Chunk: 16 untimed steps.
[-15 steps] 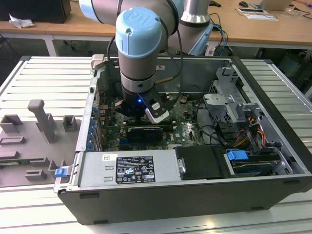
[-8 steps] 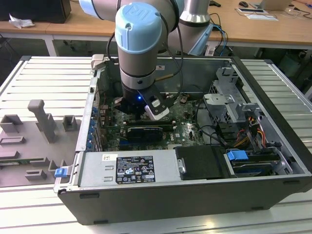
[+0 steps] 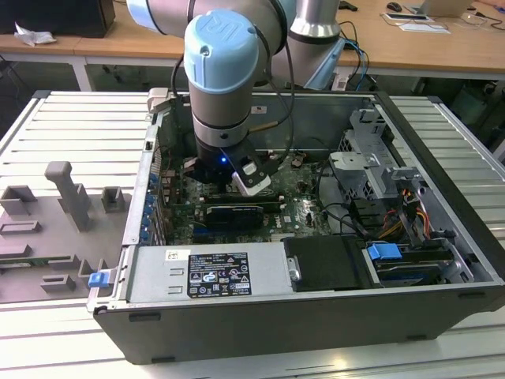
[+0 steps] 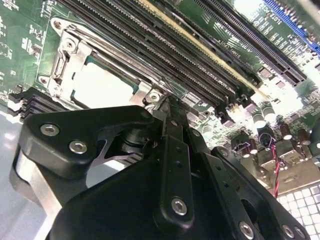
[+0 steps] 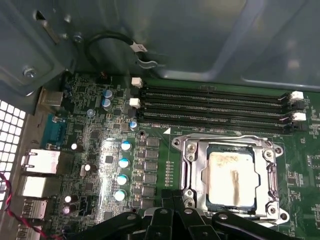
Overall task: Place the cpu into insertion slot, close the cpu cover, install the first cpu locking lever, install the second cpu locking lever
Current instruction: 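Install the second cpu locking lever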
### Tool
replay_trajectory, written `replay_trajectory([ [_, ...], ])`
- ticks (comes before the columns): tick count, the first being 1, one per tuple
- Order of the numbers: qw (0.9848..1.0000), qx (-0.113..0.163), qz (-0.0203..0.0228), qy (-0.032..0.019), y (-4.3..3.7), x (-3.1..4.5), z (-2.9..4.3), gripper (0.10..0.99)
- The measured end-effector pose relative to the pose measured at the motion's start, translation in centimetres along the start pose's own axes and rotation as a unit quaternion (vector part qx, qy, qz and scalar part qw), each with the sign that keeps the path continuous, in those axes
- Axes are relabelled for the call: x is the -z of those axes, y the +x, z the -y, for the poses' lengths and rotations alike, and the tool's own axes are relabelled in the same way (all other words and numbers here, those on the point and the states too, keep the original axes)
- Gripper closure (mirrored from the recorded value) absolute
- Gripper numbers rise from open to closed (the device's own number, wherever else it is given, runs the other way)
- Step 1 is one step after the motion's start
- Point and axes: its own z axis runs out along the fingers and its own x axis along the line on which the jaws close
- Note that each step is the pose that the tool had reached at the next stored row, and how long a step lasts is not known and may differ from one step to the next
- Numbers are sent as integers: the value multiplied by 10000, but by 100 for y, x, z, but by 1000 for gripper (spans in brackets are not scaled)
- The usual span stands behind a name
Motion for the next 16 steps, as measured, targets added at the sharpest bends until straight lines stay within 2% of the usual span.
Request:
replay_trajectory([
  [10, 10000, 0, -1, 5, 2, -17, 29, 980],
  [12, 10000, 1, -1, 4, 0, 28, 14, 980],
  [16, 10000, 0, -1, 4, 0, 56, 5, 980],
])
